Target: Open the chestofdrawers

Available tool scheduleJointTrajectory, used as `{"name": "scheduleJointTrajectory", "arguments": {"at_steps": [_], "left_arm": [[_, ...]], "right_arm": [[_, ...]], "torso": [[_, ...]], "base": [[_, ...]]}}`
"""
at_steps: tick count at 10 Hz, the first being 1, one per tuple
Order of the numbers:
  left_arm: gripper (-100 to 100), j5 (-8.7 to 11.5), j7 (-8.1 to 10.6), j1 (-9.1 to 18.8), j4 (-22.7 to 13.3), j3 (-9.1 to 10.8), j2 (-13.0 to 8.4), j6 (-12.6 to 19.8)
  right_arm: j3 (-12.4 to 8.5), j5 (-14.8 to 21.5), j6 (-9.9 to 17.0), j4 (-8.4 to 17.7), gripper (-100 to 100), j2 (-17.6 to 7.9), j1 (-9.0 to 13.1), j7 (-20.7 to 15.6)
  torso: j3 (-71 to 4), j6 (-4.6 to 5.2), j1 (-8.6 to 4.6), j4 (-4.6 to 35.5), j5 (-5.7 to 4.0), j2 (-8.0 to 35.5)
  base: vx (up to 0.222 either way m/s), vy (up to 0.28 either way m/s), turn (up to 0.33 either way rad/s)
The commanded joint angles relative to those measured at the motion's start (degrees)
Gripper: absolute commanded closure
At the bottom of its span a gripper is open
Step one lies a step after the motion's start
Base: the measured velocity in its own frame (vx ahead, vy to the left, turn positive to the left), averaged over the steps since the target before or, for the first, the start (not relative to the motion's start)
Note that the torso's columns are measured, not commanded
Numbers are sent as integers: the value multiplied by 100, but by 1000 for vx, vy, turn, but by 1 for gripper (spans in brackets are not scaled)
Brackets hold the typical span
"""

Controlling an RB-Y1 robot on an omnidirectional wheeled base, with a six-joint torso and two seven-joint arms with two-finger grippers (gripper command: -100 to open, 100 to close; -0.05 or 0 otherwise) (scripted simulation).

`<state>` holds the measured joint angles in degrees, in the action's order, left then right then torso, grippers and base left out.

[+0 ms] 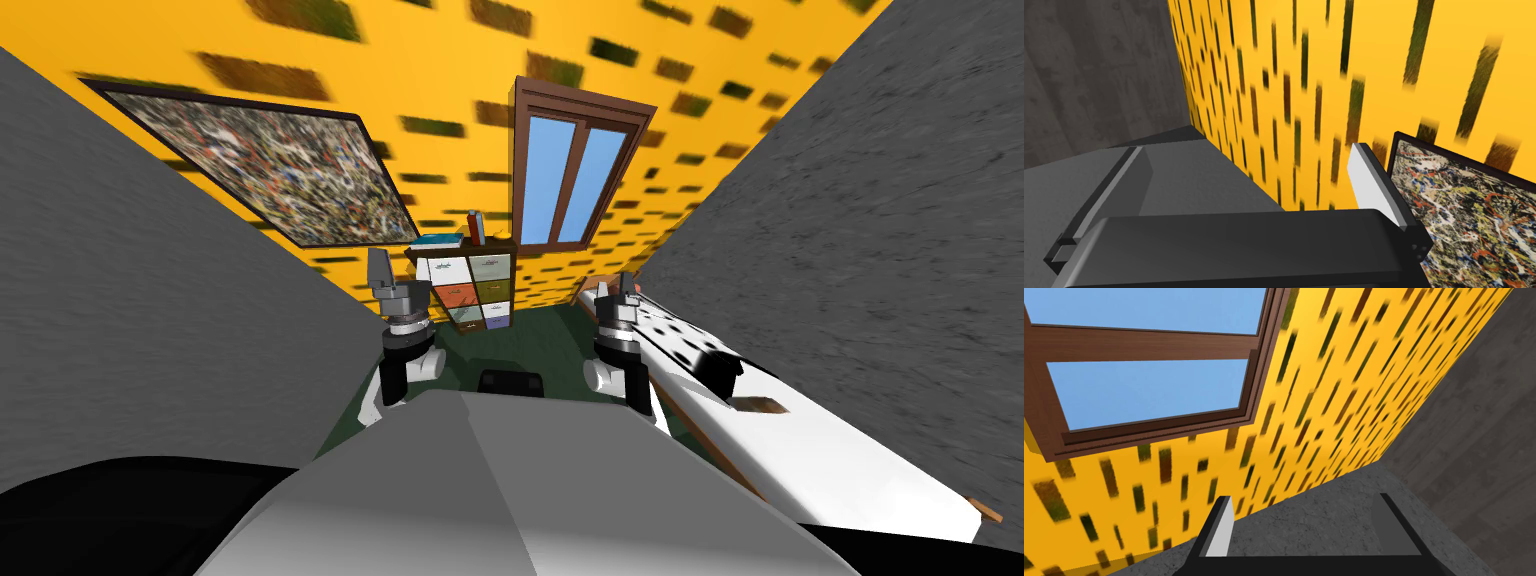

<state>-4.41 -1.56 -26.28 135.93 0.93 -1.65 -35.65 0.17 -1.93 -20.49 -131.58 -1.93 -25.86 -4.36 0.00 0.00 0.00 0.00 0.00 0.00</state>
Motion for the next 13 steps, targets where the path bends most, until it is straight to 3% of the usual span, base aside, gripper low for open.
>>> {"name": "scheduleJointTrajectory", "arguments": {"at_steps": [1,9,10,13], "left_arm": [[0,0,0,0,0,0,0,0],[0,0,0,0,2,0,0,0],[-100,-6,-16,25,-131,9,-232,-8],[-100,-29,-72,108,-567,39,-516,-37]], "right_arm": [[0,0,0,0,0,0,0,0],[0,0,-1,-2,0,0,0,0],[0,0,-1,-2,0,0,0,0],[0,0,0,1,0,0,-2,0]], "torso": [[-467,0,0,235,0,232],[-7073,0,0,3537,0,3539],[-7919,0,0,3960,0,3962],[-8462,0,-1,4216,0,4206]], "base": [[0,0,0],[0,0,0],[34,-9,0],[81,-13,0]]}}
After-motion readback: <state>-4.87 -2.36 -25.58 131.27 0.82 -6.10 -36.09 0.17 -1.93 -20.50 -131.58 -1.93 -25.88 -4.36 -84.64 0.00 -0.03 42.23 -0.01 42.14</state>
